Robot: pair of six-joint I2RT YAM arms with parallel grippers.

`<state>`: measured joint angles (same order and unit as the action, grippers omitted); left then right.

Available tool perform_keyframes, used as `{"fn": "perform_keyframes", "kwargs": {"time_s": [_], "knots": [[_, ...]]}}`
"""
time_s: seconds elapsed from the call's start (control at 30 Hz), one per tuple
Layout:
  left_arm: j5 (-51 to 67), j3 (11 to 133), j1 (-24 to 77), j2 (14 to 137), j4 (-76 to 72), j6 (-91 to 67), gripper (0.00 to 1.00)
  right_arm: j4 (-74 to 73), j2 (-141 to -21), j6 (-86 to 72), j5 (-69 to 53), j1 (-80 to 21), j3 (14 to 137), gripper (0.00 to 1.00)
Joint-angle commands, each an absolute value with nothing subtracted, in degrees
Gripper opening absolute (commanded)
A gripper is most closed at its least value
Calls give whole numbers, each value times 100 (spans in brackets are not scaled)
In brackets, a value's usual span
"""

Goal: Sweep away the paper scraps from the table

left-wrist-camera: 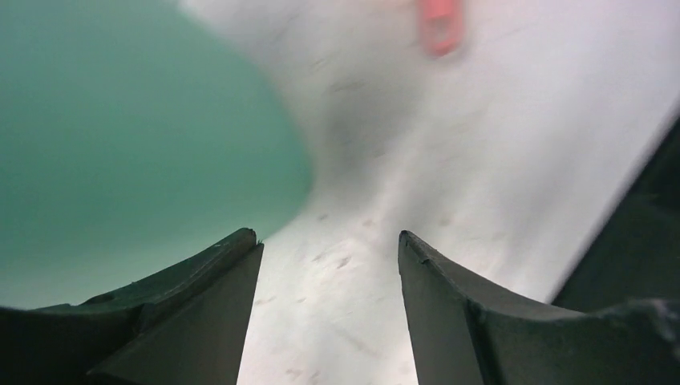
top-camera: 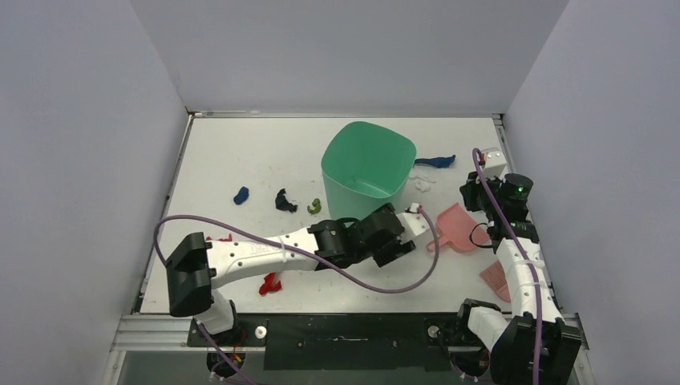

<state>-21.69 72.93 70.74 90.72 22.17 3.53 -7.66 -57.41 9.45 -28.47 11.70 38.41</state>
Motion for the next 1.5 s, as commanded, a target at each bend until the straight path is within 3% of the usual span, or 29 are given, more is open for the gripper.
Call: {"fn": "perform_keyframes", "kwargs": {"time_s": [0.0,0.33,0.63,0.77,1.0,1.47], "knots": [[-1246,8417,7652,9692,2333,376,61,-571,-5598,969,-3030,1226,4070,5],[-1375,9620,7084,11082,2531,399,61,-560,-5528,939,-2988,1279,4049,5],[-1514,9966,5981,11311,3324,423,61,-607,-5722,941,-2969,1293,4110,5],[-1697,10868,5474,11716,3858,904,60,-600,-5722,939,-2995,1292,4083,5],[-984,11561,4499,12066,3604,879,59,-611,-5716,942,-2981,1303,4094,5],[-1509,10733,5839,10637,3548,1116,62,-617,-5909,939,-3037,1327,4098,5]]}}
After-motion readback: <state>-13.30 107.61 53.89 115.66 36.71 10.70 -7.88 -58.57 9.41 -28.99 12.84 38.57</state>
